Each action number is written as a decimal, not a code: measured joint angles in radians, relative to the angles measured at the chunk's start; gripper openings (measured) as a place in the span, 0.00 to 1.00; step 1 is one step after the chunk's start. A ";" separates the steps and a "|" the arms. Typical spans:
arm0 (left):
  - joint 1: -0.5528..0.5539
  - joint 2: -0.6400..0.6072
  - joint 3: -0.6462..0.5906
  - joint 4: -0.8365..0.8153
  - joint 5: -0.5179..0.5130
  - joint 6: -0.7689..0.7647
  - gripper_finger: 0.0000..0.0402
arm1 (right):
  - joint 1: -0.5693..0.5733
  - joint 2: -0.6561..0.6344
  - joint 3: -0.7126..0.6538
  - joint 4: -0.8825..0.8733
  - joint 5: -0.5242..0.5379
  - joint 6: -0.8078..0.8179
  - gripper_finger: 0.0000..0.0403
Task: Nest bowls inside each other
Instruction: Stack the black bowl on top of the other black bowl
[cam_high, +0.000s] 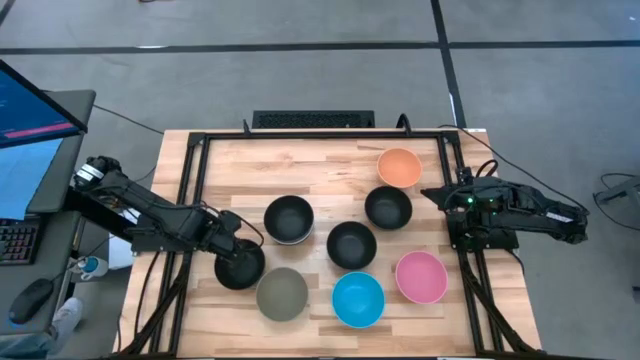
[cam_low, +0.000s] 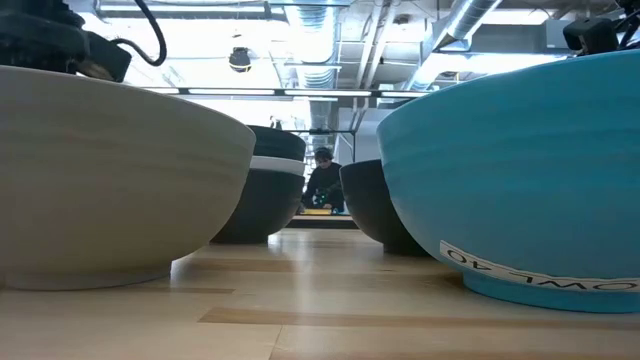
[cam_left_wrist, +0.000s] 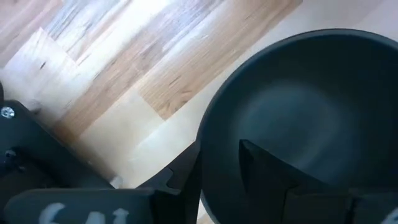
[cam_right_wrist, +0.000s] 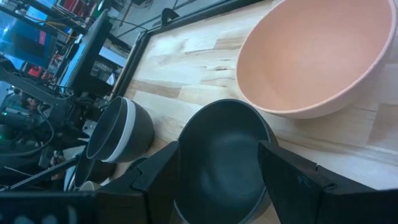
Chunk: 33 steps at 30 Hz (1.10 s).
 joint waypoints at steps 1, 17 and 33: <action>0.000 -0.001 -0.011 0.019 0.003 -0.001 0.24 | 0.000 0.000 0.000 0.000 0.000 0.000 0.60; 0.000 0.000 -0.113 0.170 0.045 -0.004 0.11 | 0.000 0.000 0.000 -0.005 0.000 0.010 0.60; 0.008 0.000 0.016 0.039 0.071 -0.052 0.00 | 0.000 0.000 0.000 -0.004 0.000 0.008 0.60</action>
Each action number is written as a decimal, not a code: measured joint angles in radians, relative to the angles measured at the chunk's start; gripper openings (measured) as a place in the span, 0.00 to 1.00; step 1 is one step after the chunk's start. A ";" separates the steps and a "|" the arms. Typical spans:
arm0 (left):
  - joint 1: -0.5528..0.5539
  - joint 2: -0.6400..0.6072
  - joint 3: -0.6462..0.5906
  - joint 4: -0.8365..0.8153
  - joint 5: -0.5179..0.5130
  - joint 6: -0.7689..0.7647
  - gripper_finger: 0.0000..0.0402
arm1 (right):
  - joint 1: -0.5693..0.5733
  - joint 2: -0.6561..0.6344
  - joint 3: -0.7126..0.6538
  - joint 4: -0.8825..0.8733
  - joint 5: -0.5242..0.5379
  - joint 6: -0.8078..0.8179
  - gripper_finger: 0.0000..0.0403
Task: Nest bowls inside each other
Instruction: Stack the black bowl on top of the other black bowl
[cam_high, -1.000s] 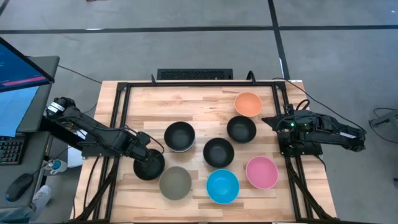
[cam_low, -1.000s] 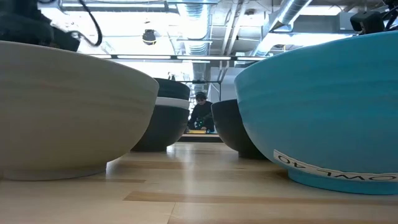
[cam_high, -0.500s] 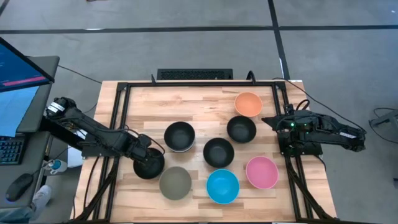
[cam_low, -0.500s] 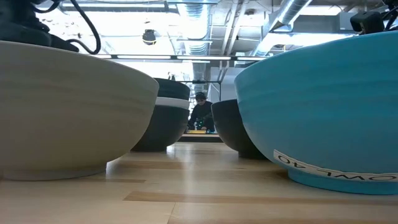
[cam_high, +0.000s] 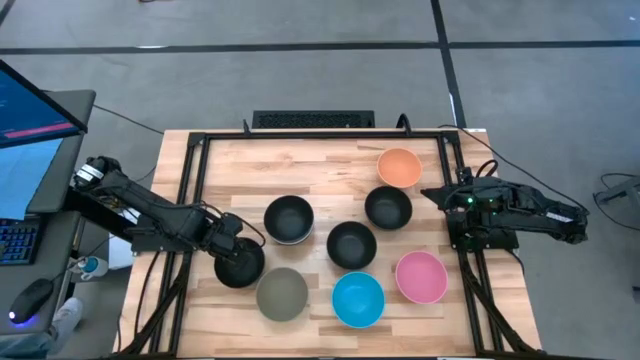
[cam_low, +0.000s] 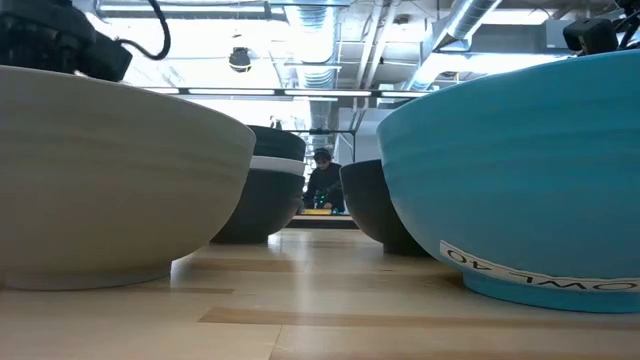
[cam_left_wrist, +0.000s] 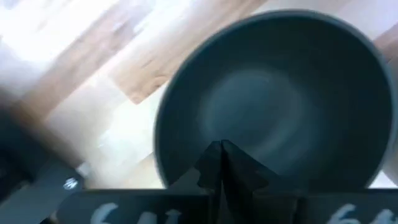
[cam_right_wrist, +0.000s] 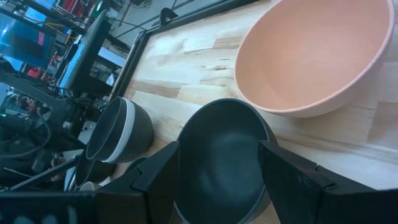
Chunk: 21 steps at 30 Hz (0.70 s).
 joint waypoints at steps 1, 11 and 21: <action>0.000 0.000 0.019 -0.028 -0.009 0.000 0.00 | 0.000 0.000 0.000 0.000 0.000 0.000 0.60; 0.032 -0.001 0.126 -0.276 -0.022 0.019 0.24 | 0.000 0.000 0.000 0.000 0.000 0.000 0.60; 0.087 0.068 0.067 -0.238 0.002 0.065 0.49 | 0.000 0.000 0.000 -0.007 0.000 0.042 0.60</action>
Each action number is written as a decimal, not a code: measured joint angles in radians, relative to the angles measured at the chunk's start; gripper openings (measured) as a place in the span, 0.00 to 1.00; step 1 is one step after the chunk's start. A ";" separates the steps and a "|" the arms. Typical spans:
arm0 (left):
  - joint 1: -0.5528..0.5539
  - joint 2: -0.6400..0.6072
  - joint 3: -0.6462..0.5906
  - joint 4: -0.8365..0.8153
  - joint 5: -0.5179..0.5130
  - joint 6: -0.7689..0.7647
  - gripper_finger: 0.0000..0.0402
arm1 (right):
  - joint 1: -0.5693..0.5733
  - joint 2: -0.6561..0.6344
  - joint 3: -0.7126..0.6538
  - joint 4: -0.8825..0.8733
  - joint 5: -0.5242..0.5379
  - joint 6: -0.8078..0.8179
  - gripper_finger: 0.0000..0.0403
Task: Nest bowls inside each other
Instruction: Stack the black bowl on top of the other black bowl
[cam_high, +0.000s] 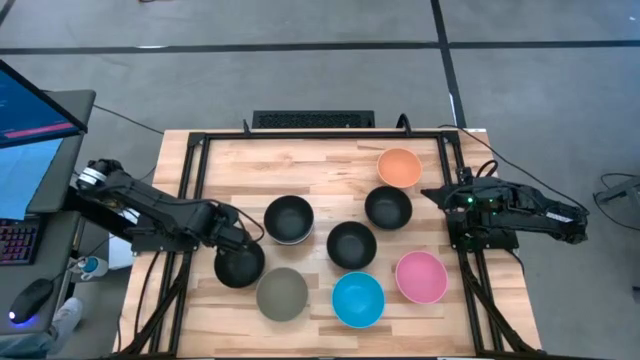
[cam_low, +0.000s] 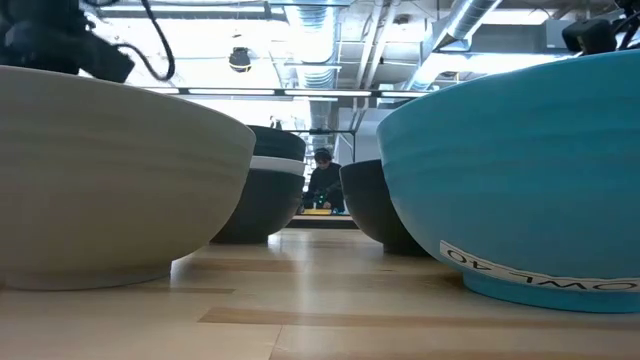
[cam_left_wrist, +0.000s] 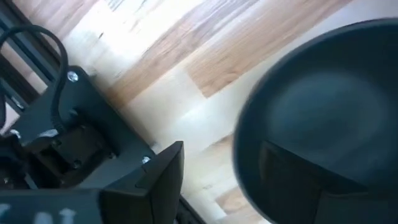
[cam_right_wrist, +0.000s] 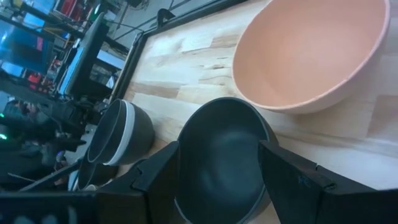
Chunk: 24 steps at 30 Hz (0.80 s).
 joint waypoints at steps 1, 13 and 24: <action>0.003 0.011 -0.016 0.003 0.000 0.010 0.49 | 0.000 0.000 0.000 -0.002 0.000 0.013 0.60; 0.005 0.043 -0.081 0.177 -0.005 0.060 0.42 | 0.000 0.000 0.000 0.000 0.000 0.100 0.60; 0.005 0.043 -0.118 0.195 -0.048 0.082 0.26 | 0.000 0.000 0.000 0.000 0.000 0.100 0.60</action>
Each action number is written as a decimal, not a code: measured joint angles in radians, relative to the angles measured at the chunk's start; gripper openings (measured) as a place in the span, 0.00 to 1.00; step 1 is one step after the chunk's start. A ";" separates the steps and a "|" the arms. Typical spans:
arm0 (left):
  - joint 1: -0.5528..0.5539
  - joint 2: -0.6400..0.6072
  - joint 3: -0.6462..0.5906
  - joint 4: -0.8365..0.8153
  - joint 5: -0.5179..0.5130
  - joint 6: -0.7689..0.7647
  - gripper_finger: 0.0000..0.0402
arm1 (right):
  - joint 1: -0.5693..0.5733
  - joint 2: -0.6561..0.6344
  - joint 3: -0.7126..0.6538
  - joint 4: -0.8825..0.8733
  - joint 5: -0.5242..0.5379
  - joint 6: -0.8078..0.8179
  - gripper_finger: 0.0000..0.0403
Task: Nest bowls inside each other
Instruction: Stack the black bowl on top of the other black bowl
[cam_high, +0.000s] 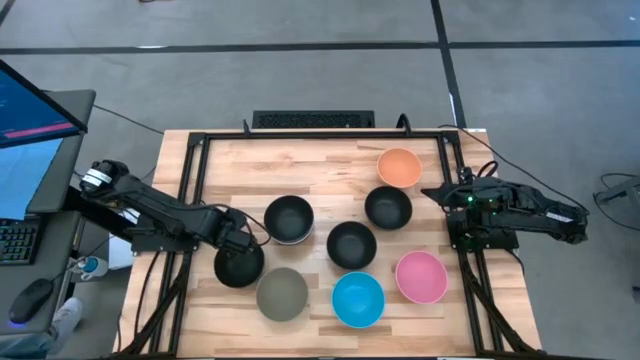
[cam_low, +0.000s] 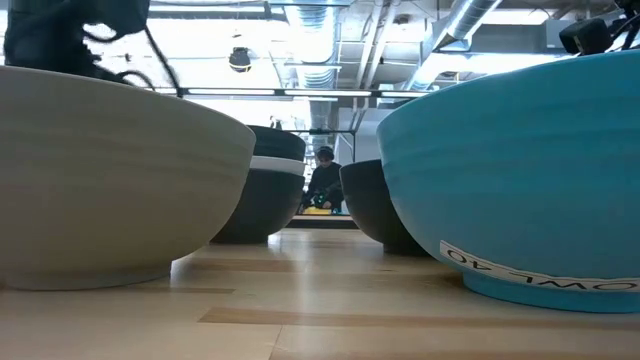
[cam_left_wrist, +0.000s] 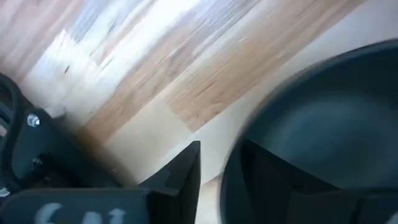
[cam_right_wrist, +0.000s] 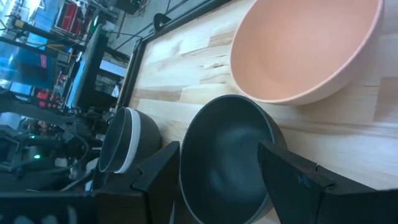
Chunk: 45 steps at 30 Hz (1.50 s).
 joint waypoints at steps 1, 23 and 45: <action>0.000 0.000 -0.016 0.009 0.019 -0.001 0.24 | 0.000 0.000 0.000 0.000 0.000 0.000 0.60; 0.071 0.000 0.165 -0.153 0.092 0.123 0.00 | -0.001 0.000 0.000 -0.038 0.027 -0.026 0.60; 0.551 0.185 0.657 -0.196 0.038 0.588 0.00 | 0.000 0.000 0.000 -0.021 0.022 -0.098 0.60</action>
